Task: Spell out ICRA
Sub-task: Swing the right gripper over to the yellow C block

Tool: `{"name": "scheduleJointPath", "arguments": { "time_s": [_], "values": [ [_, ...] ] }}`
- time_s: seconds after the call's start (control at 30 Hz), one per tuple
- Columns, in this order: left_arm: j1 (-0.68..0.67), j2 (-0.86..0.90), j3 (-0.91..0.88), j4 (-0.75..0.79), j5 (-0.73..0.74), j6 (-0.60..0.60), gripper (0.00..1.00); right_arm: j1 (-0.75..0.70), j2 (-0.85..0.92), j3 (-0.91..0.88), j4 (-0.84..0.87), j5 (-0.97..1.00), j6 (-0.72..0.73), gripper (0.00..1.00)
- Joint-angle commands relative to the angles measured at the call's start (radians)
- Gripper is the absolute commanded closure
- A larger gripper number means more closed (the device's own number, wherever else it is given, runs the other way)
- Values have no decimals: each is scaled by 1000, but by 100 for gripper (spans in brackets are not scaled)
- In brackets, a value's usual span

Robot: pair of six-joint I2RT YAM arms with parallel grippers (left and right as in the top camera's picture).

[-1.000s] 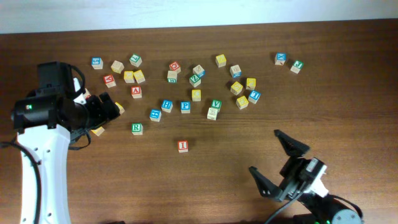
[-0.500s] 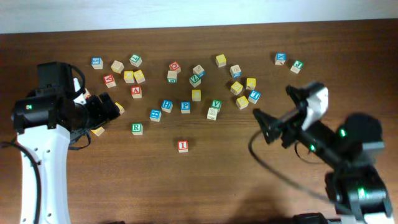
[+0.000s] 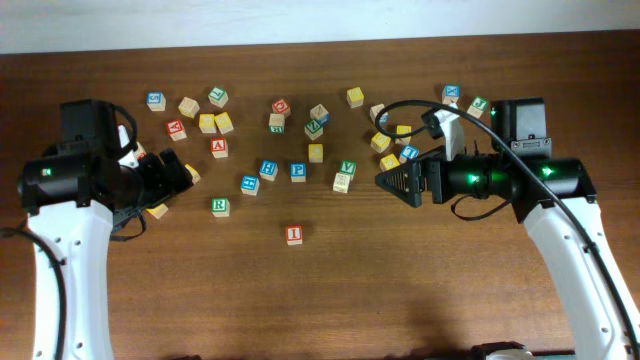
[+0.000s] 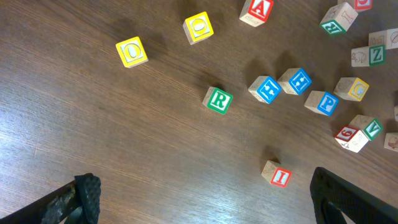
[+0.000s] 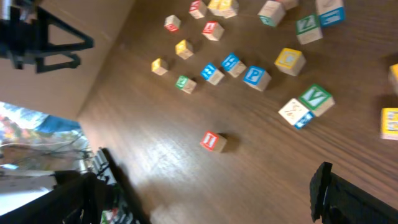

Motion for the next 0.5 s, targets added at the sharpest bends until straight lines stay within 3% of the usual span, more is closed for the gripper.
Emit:
{"name": "scheduleJointPath", "arguments": {
  "time_s": [0.0, 0.13, 0.2, 0.23, 0.37, 0.47],
  "values": [
    [5, -15, 9, 1, 11, -10, 1, 20, 3, 21, -5, -61, -11, 2],
    [5, -15, 9, 1, 11, -10, 1, 79, 18, 21, -11, 38, 37, 2],
    [5, -15, 9, 1, 11, -10, 1, 99, 39, 21, -21, 314, 291, 2],
    [5, -15, 9, 1, 11, -10, 1, 103, 43, 21, -23, 407, 351, 2],
    [5, -15, 9, 1, 11, -10, 1, 89, 42, 21, -28, 735, 446, 2],
    [5, -15, 9, 1, 11, -10, 1, -31, 42, 21, -69, 946, 592, 2]
  ]
}}
